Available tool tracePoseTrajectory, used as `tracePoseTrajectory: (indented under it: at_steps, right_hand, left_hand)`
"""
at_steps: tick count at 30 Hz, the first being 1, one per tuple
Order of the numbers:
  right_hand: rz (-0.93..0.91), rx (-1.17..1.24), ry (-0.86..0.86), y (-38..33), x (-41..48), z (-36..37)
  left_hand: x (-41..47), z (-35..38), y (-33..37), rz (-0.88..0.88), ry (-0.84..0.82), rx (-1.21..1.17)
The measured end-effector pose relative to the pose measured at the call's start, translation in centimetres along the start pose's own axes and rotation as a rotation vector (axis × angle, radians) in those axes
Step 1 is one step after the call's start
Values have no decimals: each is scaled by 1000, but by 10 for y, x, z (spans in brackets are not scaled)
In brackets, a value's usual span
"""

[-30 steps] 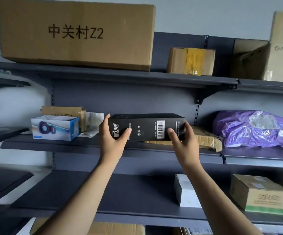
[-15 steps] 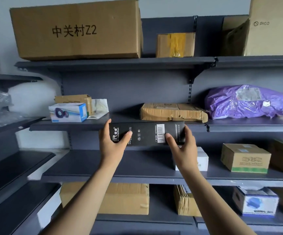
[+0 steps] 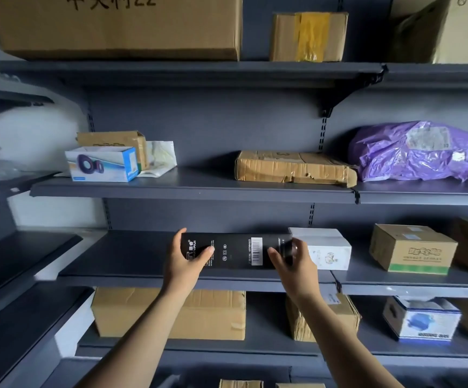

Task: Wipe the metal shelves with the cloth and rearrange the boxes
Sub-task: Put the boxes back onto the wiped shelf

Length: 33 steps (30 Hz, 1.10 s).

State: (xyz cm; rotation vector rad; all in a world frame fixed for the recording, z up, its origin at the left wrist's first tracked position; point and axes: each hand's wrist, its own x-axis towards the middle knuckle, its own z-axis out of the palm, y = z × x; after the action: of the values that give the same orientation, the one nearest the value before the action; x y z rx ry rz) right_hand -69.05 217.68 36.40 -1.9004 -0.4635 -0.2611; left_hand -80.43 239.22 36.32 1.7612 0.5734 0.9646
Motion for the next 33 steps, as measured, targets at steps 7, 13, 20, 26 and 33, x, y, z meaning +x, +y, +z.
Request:
tracePoseTrajectory:
  at_steps: [7, 13, 20, 26, 33]
  right_hand:
    - [199, 33, -20, 27, 52, 64]
    - [318, -6, 13, 59, 93, 117]
    - [408, -22, 24, 95, 113, 150]
    - [429, -8, 41, 105, 114, 155]
    - [424, -30, -5, 103, 109, 152]
  left_hand:
    - [58, 18, -53, -79, -45, 17]
    - [110, 36, -104, -125, -61, 53]
    - [142, 62, -152, -139, -69, 89]
    - [149, 72, -169, -91, -79, 83]
    - [145, 69, -167, -56, -98, 133]
